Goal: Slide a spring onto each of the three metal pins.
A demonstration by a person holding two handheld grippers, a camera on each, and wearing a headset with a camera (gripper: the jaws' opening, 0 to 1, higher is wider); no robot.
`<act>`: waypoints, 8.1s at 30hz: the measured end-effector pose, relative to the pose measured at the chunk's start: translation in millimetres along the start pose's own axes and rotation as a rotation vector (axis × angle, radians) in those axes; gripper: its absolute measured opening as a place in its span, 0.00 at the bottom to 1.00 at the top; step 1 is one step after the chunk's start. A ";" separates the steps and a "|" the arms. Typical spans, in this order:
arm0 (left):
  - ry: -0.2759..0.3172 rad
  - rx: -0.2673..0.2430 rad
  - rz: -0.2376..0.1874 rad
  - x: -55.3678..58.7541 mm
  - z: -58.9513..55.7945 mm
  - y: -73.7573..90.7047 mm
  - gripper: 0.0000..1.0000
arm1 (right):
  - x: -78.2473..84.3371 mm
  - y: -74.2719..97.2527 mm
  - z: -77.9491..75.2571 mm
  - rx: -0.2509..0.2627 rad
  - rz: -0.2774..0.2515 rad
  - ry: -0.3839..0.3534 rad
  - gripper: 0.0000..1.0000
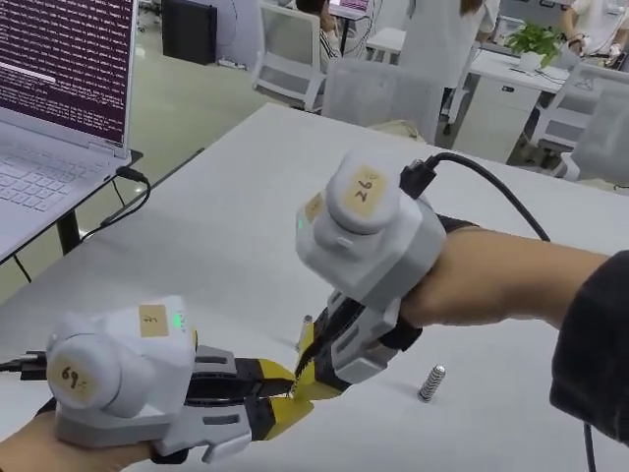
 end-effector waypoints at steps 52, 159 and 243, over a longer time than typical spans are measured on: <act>0.003 -0.206 0.133 37.2 36.6 25.5 0.85 | 8.9 11.7 -55.7 0.090 0.021 -0.045 0.08; 0.033 -0.186 0.182 59.6 37.8 25.0 0.71 | 56.9 -91.0 -135.8 0.052 0.179 -0.145 0.09; -0.031 -0.158 0.174 7.4 32.5 13.7 0.72 | 137.2 63.6 -61.6 0.456 -0.273 -0.435 0.51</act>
Point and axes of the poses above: the centre of the closed fingertips' face, and the gripper's own axes: y roughly backward along the fingers, z roughly to its left, x roughly out of its underside, the point moved 2 cm from there along y, roughly backward along the fingers, and after that the axes turned 1 degree about z, right-handed, at the moved point
